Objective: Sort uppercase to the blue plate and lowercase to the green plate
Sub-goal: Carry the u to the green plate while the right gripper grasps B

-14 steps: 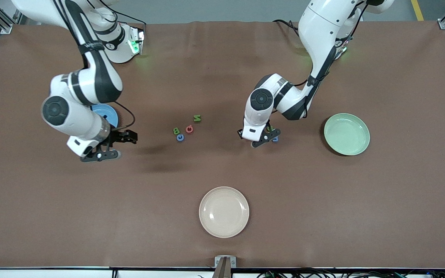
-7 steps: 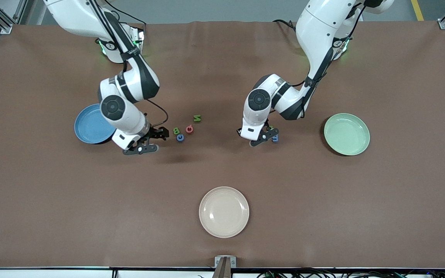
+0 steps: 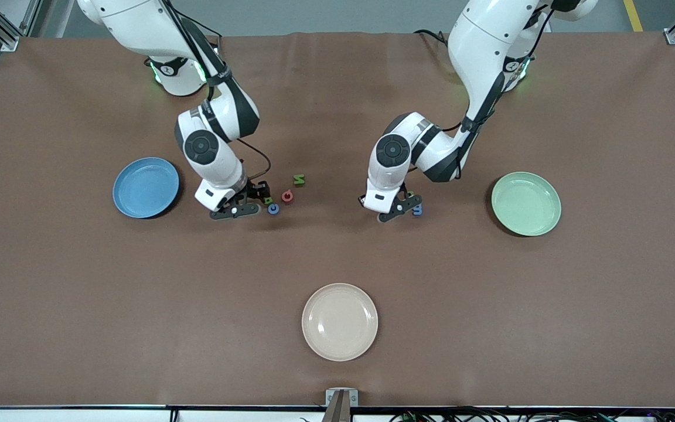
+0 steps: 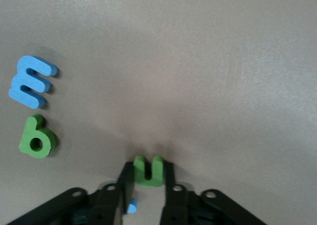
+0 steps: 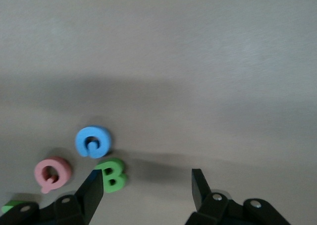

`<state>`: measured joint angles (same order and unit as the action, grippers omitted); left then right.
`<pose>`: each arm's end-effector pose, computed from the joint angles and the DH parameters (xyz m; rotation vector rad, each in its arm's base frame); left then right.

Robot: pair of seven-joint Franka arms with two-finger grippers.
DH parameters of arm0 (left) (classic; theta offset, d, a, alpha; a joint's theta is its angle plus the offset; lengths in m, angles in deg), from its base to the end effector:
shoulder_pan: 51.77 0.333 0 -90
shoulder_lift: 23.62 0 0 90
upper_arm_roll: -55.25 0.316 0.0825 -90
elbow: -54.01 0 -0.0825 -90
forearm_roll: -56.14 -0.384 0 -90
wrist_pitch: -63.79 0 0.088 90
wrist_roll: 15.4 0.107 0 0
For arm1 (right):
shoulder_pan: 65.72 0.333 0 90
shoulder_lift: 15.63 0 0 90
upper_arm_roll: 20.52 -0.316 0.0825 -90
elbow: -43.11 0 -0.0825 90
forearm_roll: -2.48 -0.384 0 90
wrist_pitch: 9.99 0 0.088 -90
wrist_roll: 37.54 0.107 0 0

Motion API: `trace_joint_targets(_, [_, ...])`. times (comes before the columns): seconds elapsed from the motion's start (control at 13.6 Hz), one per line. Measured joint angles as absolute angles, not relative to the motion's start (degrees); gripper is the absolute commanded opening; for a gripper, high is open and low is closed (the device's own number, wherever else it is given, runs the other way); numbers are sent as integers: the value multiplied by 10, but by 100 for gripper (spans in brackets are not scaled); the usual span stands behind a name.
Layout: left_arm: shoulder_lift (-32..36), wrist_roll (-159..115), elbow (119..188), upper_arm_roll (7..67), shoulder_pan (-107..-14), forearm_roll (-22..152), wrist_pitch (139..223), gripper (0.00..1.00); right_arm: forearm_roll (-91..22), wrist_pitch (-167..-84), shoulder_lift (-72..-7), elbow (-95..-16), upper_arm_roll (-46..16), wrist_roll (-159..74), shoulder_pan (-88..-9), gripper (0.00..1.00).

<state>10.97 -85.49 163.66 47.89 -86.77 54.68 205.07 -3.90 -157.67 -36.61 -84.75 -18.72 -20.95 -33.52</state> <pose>0.4610 -0.4172 0.1743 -3.0416 -0.7516 0.1158 0.4714 0.2740 0.2039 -3.0969 -0.2300 0.0572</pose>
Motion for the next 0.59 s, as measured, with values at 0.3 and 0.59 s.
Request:
trace_joint_targets(0.3, [104,-855,1638,481,-865,533,2051,20,-39,-1612,-396,-849,-187,-185,-313,80])
trace_joint_targets(0.59, [38,-833,1669,481,-849,528,2038,20,-39,-1619,-403,-849,-187,-177,-305,79])
